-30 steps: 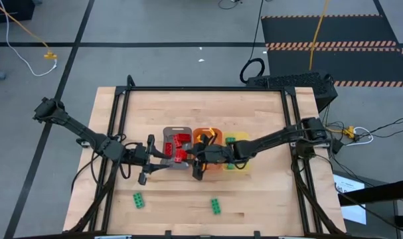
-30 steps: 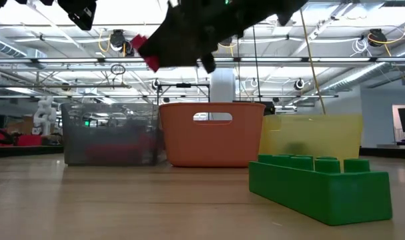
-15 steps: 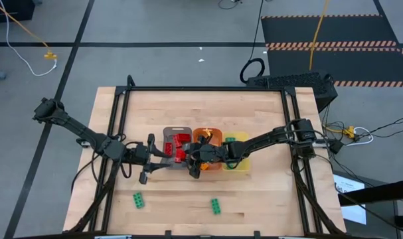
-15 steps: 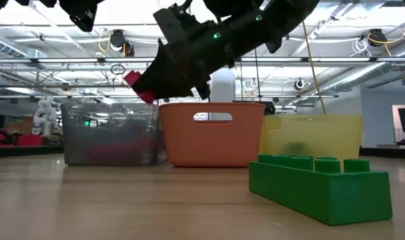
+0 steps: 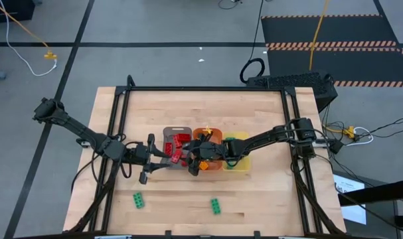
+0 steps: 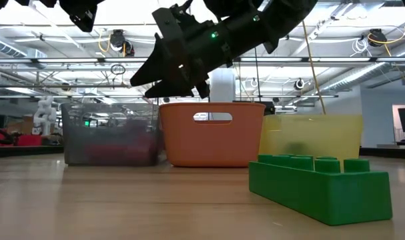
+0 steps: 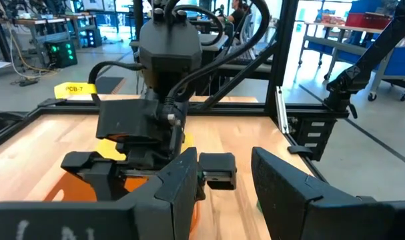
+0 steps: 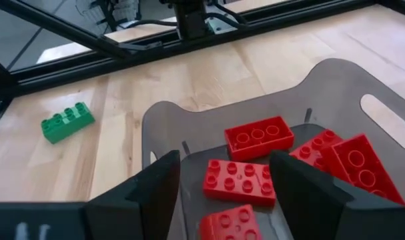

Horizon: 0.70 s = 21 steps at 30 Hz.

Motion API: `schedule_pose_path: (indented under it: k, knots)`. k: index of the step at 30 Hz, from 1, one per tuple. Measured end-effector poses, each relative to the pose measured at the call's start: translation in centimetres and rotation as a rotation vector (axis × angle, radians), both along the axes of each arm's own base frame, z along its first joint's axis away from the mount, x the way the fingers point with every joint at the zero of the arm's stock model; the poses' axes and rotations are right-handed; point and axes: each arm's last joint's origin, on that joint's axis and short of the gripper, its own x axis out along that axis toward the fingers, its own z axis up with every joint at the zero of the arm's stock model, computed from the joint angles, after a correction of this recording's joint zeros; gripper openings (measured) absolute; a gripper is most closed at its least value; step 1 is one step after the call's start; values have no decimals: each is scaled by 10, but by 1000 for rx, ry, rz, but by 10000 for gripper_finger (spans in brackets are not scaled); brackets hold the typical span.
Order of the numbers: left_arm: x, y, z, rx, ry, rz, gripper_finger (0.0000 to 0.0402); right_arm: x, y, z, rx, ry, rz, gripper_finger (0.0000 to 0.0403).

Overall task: Sort & place blocks by color
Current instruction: Put the green game piece into the yellow bin

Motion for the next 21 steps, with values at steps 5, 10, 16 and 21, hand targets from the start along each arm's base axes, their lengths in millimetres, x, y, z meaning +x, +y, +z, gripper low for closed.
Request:
schedule_pose_path:
  k: [5, 10, 16, 21]
  knots:
    - [0, 0, 0, -1, 0, 0, 143, 0, 0, 0, 3, -2, 3, 223]
    - [0, 0, 0, -6, 0, 0, 143, 3, 4, 8, 45, -97, -1, 223]
    - [0, 0, 0, -18, 1, 1, 143, 5, 8, 15, 12, -168, 25, 223]
    - [0, 0, 0, -24, 6, 1, 143, 3, 15, 13, 33, -138, 49, 223]
